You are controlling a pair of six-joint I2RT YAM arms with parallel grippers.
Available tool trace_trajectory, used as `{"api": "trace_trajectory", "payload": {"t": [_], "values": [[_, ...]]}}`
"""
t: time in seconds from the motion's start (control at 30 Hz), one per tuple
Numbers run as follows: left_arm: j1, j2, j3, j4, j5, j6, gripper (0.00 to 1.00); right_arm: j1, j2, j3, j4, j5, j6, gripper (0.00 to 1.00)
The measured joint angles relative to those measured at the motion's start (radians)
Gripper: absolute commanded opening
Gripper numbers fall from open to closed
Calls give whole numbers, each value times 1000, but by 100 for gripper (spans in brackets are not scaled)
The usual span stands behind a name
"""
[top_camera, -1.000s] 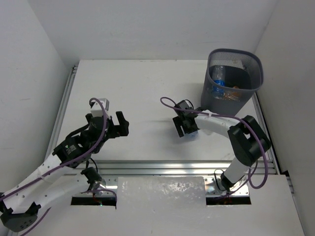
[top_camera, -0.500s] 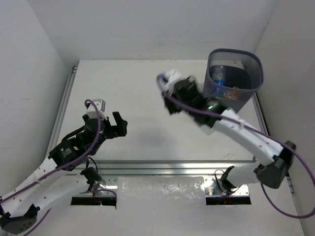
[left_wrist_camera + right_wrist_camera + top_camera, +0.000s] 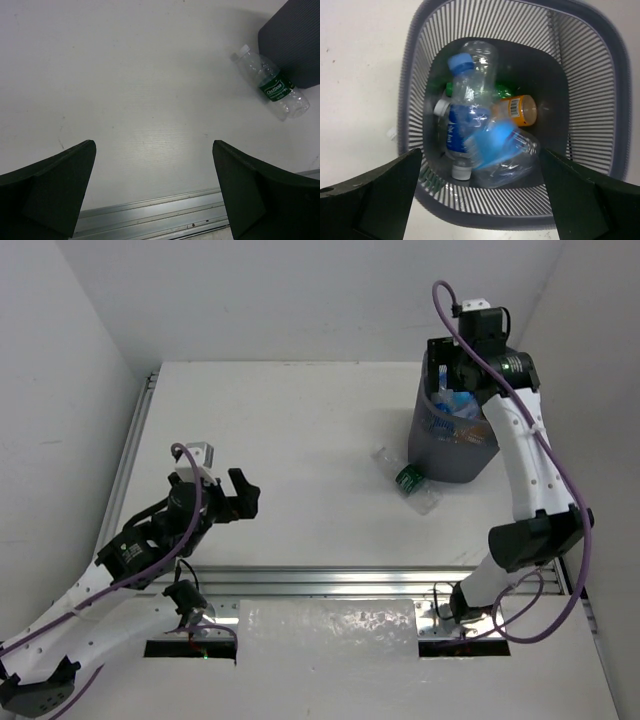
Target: Put the plastic bottles in the bin
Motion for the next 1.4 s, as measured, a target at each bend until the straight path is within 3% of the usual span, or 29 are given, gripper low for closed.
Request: {"api": "trace_trajectory", "payload": {"t": [0.07, 0.17, 0.3, 0.37, 0.47, 0.53, 0.7, 0.97, 1.03, 1.2, 1.4], "values": [[0, 5, -4, 6, 8, 6, 100, 22, 25, 26, -18, 5, -6, 99], [0, 22, -5, 12, 17, 14, 100, 167, -31, -27, 26, 53, -56, 99], [0, 27, -5, 12, 25, 17, 100, 503, -213, -259, 141, 39, -121, 99], [0, 25, -6, 13, 25, 17, 100, 589, -288, -412, 186, 49, -140, 99], [0, 23, -12, 14, 26, 18, 100, 590, -285, -604, 246, 123, -145, 99], [0, 18, -13, 14, 26, 18, 100, 563, -187, -662, 267, 178, -137, 99], [0, 6, -13, 19, 26, 18, 100, 445, 97, -684, 307, 225, -101, 98], [0, -3, -13, 19, 33, 19, 100, 371, 283, -721, 423, 269, -117, 92], [0, -6, -13, 20, 34, 20, 100, 371, 323, -721, 441, 272, -124, 79], [0, -5, -13, 21, 42, 22, 100, 374, 333, -723, 450, 220, -115, 30], [0, 5, -13, 29, 48, 25, 100, 478, 94, -794, 486, -77, -136, 26]]}}
